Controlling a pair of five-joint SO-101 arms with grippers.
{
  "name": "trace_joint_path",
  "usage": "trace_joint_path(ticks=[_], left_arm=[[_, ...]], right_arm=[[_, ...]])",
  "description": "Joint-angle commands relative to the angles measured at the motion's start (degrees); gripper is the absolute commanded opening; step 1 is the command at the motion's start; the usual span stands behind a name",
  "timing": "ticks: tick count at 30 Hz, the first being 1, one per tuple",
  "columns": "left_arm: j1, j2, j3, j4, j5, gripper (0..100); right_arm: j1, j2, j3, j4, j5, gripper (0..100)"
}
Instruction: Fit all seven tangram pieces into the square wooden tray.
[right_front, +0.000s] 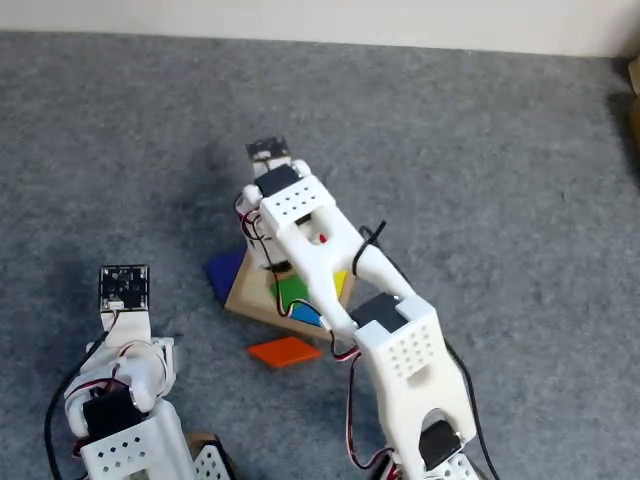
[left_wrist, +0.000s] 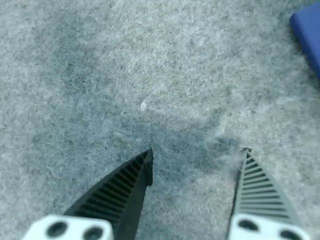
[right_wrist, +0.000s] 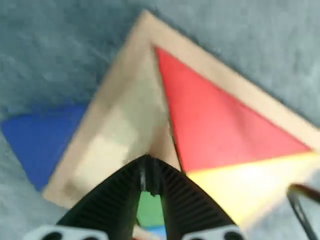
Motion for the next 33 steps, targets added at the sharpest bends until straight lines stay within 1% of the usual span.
trace_joint_path(ticks=[1,3,6,11,17,20,24,27,33], left_arm=[[-0.3,-0.4,-2.0,0.1,0.6,27],[-0.3,-0.4,-2.0,0.1,0.6,27],[-0.3,-0.4,-2.0,0.1,0.6,27],[-0.4,-0.4,-2.0,0.0,0.6,27],[-0.4,-0.4,-2.2,0.1,0.6,27],[-0.1,-0.5,-2.7,-0.8,0.4,27],[0.4,-0.4,-6.4,-6.7,-5.2,27],[4.8,-0.2,-11.9,-6.9,-5.5,27],[16.8,-0.1,-20.8,0.5,-8.9,27]], right_arm=[[0.9,-1.2,-0.1,6.2,0.5,0.4],[1.0,-1.3,-0.1,8.7,0.5,0.4],[1.2,-3.2,-2.4,9.6,0.5,0.4],[1.2,-12.5,-4.3,9.9,0.5,0.4],[3.6,-21.8,-4.1,16.7,0.5,0.4],[6.7,-25.9,0.6,16.6,0.5,0.4],[10.2,-33.7,8.7,16.5,0.5,0.4],[13.2,-41.9,16.0,14.2,0.6,0.4],[18.2,-59.1,38.5,3.8,0.6,0.4]])
